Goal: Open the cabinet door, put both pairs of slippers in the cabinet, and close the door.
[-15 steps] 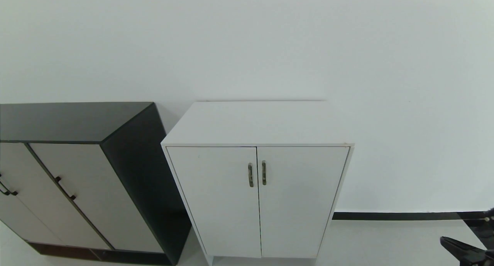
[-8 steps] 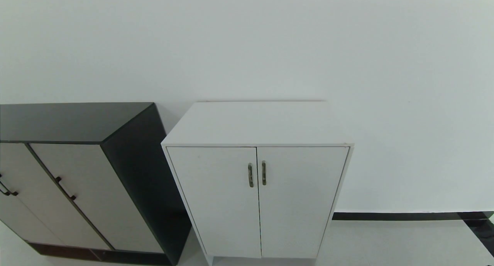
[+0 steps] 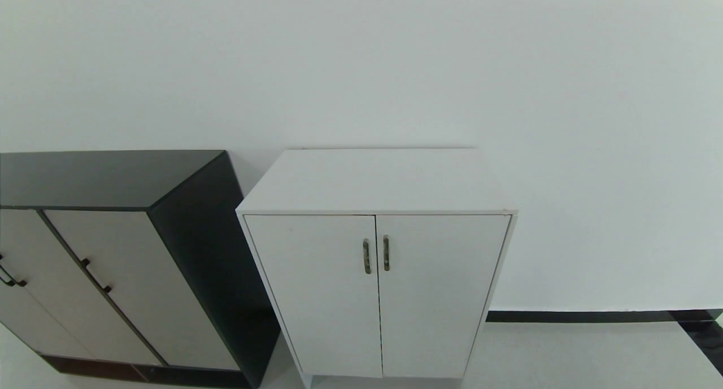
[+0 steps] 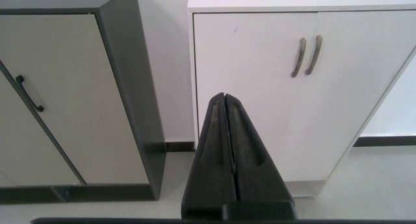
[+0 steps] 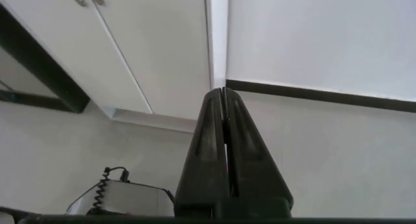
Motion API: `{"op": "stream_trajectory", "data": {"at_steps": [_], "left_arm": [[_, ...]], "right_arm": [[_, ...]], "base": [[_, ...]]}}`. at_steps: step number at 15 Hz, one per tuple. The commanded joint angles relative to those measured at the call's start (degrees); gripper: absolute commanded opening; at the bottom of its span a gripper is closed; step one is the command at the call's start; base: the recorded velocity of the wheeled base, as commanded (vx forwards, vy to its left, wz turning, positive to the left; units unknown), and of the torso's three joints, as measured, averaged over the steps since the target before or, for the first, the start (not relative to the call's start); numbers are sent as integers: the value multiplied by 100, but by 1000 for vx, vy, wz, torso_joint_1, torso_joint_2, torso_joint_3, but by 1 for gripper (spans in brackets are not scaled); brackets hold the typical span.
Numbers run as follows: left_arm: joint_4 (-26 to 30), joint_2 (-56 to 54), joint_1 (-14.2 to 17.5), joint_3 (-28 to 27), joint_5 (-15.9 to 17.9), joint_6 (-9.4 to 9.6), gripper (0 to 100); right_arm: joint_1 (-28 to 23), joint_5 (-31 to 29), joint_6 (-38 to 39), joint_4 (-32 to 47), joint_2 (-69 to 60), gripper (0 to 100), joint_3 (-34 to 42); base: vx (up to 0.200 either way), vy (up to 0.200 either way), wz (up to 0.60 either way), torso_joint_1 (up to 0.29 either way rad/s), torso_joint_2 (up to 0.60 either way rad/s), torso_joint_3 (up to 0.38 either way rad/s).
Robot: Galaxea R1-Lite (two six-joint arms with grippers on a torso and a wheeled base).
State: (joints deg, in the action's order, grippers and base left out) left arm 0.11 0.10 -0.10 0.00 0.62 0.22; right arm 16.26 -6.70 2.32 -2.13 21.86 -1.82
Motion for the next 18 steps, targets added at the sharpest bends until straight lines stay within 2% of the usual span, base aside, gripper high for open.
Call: {"op": "stream_trajectory", "data": {"at_steps": [1, 3, 5, 7, 10, 11, 15, 18], "left_arm": [[-2, -1, 1, 0, -1, 4, 0], [7, -1, 1, 0, -1, 4, 0], [7, -1, 1, 0, -1, 4, 0], [-2, -1, 1, 0, -1, 4, 0], [7, -1, 1, 0, -1, 4, 0], [7, -1, 1, 0, -1, 4, 0], [-2, -1, 1, 0, -1, 4, 0], [7, -1, 1, 0, -1, -4, 0]], "right_arm": [[26, 99, -12, 20, -147, 0, 164], [61, 143, -3, 20, -235, 0, 164], [413, 336, -196, 231, -560, 0, 173], [395, 416, -355, 248, -481, 0, 173], [-659, 398, -346, 240, -560, 0, 182], [-835, 398, -346, 240, -736, 0, 182], [-1029, 398, -346, 240, -1641, 0, 173], [-1020, 389, -320, 240, -1623, 0, 173]], "base": [[0, 0, 0, 0, 0, 0], [0, 0, 0, 0, 0, 0], [0, 0, 0, 0, 0, 0], [0, 0, 0, 0, 0, 0], [0, 0, 0, 0, 0, 0], [0, 0, 0, 0, 0, 0], [0, 0, 0, 0, 0, 0], [0, 0, 0, 0, 0, 0]]}}
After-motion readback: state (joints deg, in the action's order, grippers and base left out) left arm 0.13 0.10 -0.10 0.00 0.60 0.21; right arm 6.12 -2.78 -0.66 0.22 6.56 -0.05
